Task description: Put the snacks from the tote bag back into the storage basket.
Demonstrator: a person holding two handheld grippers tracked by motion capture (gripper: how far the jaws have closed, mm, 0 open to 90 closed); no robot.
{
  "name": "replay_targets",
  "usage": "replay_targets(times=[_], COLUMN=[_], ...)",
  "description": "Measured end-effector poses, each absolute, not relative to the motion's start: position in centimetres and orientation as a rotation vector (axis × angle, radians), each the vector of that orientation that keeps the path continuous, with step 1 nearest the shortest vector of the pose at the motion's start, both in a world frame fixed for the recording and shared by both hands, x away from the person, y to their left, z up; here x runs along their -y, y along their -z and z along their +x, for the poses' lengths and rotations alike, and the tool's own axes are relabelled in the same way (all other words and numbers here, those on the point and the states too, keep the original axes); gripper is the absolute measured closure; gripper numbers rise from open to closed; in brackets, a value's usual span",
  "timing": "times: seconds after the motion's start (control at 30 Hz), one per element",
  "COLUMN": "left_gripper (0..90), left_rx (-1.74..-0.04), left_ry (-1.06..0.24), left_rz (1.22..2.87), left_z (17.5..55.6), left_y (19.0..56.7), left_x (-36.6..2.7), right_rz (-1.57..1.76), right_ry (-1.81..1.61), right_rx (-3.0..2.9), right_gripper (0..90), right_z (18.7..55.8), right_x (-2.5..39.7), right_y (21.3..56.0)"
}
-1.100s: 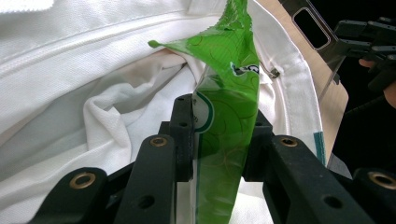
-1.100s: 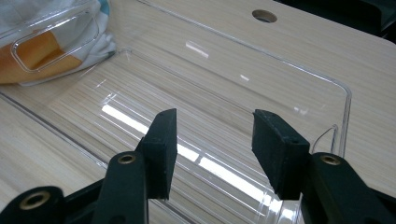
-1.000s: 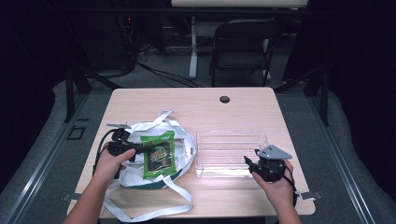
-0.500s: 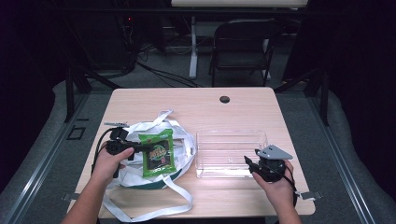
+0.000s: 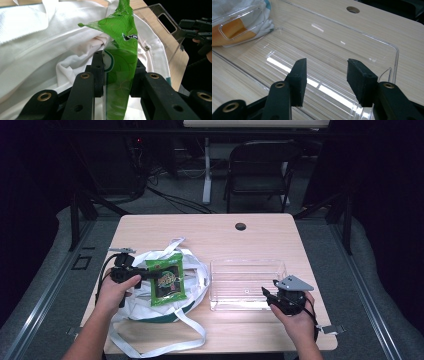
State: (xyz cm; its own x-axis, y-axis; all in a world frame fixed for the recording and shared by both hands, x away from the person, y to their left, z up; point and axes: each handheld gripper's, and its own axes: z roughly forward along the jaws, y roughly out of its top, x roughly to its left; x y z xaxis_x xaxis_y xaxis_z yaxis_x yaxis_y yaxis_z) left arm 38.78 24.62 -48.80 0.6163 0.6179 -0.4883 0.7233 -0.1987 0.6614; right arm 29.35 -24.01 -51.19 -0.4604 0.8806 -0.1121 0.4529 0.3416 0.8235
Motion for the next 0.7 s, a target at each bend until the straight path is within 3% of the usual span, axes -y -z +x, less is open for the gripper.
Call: replay_targets(times=[0.7], left_gripper=[72.0], left_rx=[-1.034], left_ry=[0.032], left_rz=[1.888], left_z=[39.1], left_y=[46.5], left_x=[-24.7], right_rz=[1.155], right_ry=[-0.999], right_rx=[-2.060], right_gripper=[50.3], right_z=[29.3], right_x=[24.0], right_y=[51.2])
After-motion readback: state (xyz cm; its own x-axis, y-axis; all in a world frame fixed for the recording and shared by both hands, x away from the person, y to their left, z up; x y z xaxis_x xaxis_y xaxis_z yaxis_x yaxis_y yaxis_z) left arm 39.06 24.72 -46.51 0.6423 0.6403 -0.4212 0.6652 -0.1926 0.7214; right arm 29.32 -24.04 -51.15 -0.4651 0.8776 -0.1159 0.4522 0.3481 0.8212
